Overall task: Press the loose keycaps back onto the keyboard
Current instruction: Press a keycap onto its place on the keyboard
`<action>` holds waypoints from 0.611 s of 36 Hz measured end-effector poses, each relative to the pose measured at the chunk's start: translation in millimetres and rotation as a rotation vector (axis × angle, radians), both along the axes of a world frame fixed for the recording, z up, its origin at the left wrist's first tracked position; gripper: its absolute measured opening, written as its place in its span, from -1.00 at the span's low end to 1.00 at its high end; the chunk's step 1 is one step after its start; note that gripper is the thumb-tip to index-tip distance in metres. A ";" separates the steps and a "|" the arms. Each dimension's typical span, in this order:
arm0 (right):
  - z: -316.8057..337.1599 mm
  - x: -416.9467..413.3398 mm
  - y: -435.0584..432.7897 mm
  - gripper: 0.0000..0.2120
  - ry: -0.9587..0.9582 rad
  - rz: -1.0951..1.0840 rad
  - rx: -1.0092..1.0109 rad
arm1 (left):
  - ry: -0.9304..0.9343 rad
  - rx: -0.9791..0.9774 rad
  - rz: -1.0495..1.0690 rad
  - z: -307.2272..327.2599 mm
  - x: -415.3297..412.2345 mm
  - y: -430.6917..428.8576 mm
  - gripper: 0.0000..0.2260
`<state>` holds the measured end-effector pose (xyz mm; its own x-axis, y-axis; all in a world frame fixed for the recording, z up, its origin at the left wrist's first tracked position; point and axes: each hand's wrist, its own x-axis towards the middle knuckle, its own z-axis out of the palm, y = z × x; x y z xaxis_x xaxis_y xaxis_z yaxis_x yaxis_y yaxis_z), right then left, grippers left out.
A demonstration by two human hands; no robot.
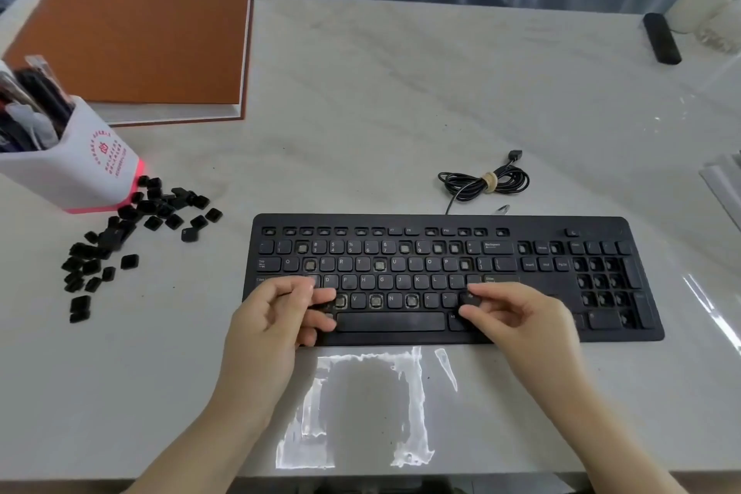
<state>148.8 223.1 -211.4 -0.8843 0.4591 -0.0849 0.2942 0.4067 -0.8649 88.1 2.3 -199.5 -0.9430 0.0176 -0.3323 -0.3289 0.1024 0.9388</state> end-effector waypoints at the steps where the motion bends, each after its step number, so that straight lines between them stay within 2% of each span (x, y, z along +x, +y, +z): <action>1: -2.2 -0.9 -2.7 -0.62 0.024 0.026 0.012 | 0.043 -0.049 -0.008 -1.0 0.3 -0.5 -0.87; 5: -11.4 -7.0 -14.0 -0.61 0.065 0.097 0.057 | 0.189 -0.246 -0.064 -7.3 0.2 -4.0 -0.83; 10: -13.0 -18.5 -22.9 -0.81 0.023 0.186 0.152 | 0.210 -0.328 -0.091 -17.2 -1.2 -10.2 -0.79; 22: -20.0 -23.7 -27.8 -0.83 -0.035 0.249 0.251 | 0.173 -0.242 -0.093 -18.2 0.5 -13.0 -0.76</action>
<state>125.1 195.3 -231.3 -0.9704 0.2399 -0.0287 0.1866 0.6687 -0.7198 88.7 -10.8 -217.7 -0.9841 0.0464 -0.1717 -0.1448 0.3517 0.9248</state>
